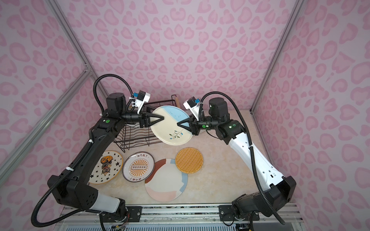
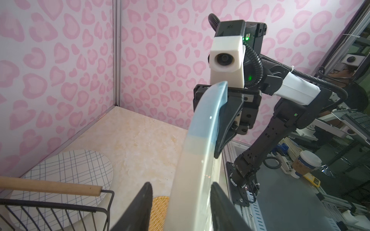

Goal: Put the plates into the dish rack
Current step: 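Carry the plate over the rack with the left gripper while the right gripper releases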

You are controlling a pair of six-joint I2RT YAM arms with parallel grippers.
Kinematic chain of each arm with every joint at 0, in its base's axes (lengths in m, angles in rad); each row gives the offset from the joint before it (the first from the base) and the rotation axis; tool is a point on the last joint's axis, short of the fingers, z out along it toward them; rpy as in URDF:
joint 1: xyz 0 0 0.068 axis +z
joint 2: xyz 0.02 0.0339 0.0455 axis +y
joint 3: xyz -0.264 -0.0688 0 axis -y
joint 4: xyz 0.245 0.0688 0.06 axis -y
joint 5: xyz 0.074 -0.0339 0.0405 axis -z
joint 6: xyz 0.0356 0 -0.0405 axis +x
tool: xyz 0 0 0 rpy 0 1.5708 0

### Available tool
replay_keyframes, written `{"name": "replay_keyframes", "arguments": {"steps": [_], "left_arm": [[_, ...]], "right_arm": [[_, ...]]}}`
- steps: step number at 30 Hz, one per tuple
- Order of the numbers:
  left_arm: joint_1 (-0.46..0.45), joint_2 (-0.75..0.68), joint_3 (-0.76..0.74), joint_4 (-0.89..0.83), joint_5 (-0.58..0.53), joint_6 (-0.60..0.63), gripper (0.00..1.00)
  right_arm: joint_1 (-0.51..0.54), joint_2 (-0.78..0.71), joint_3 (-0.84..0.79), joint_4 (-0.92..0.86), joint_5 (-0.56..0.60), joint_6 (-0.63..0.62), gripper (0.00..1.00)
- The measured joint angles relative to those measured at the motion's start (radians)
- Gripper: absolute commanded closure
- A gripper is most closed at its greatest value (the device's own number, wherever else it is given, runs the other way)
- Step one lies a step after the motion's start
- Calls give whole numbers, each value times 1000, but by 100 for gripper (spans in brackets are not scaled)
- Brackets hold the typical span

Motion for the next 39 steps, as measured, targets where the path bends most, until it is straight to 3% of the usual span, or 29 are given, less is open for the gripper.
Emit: {"name": "replay_keyframes", "arguments": {"steps": [10,16,19,22,26,28,32,34,39], "left_arm": [[1,-20,-18,0,3,-1,63],[7,-20,-20,1,25,-3,79],[10,-20,-22,-3,94,-31,84],[12,-24,-28,3,117,-43,96],[12,-23,-37,7,127,-57,97],[12,-23,-33,8,128,-69,96],[10,-42,-56,50,85,-89,96],[2,-68,-101,88,29,-95,96],[-9,-106,-166,138,-66,-100,96]], "right_arm": [[8,34,17,21,-38,17,100],[7,47,32,21,-73,24,100],[6,52,40,14,-113,6,100],[6,54,44,11,-123,-2,100],[6,55,44,0,-131,0,100],[6,56,47,0,-135,7,88],[6,54,51,12,-109,27,44],[8,44,48,32,-76,25,28],[2,10,39,51,22,11,16]]}}
